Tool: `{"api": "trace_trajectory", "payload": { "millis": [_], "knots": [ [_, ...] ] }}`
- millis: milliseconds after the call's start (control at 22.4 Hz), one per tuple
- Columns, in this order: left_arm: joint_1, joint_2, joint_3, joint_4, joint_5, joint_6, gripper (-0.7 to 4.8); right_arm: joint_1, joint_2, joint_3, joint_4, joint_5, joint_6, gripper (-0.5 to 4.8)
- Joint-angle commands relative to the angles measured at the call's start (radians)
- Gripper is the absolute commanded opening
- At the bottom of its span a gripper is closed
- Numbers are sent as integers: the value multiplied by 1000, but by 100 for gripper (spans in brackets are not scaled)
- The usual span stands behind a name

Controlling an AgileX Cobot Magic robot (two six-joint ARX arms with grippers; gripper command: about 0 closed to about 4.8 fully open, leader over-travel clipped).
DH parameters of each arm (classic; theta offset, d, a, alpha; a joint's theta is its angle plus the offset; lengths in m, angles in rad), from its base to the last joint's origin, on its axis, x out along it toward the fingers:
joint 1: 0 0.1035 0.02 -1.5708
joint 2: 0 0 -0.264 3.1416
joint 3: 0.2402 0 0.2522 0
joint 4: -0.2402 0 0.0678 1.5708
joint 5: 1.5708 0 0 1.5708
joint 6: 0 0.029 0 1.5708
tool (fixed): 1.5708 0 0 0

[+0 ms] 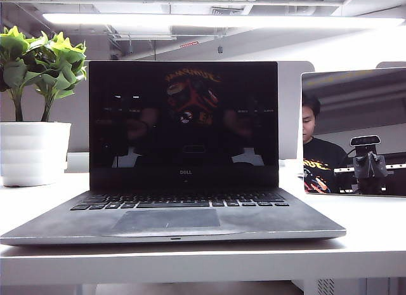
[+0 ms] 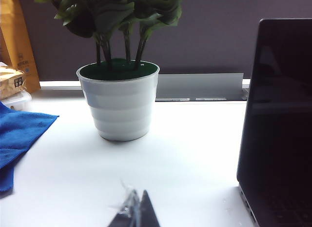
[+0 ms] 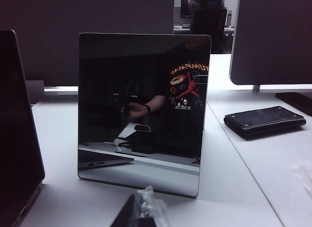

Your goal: Close the laptop lid.

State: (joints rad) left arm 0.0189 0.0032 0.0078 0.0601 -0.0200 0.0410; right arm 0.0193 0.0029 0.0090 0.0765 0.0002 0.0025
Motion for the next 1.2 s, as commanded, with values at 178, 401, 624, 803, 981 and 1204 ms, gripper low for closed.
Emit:
{"api": "trace_trajectory", "payload": {
  "millis": [178, 401, 624, 803, 981, 1204],
  "knots": [
    [2, 1, 1, 8, -3, 5, -5, 1, -1, 0, 10, -2, -2, 0],
    [2, 1, 3, 20, -2, 4, -5, 2, -1, 2, 11, -3, 32, 0],
    [1, 1, 6, 373, 31, -86, -5, 3, -1, 5, 264, -55, 378, -1],
    [0, 1, 137, 364, 44, -199, -5, 3, 11, 115, 228, -74, 392, -1],
    [1, 55, 303, 203, 40, -200, -5, 3, 158, 246, 221, -105, 391, -1],
    [0, 274, 483, 145, 223, -323, -5, 6, 568, 443, 363, -513, 386, -1]
  ]
}}
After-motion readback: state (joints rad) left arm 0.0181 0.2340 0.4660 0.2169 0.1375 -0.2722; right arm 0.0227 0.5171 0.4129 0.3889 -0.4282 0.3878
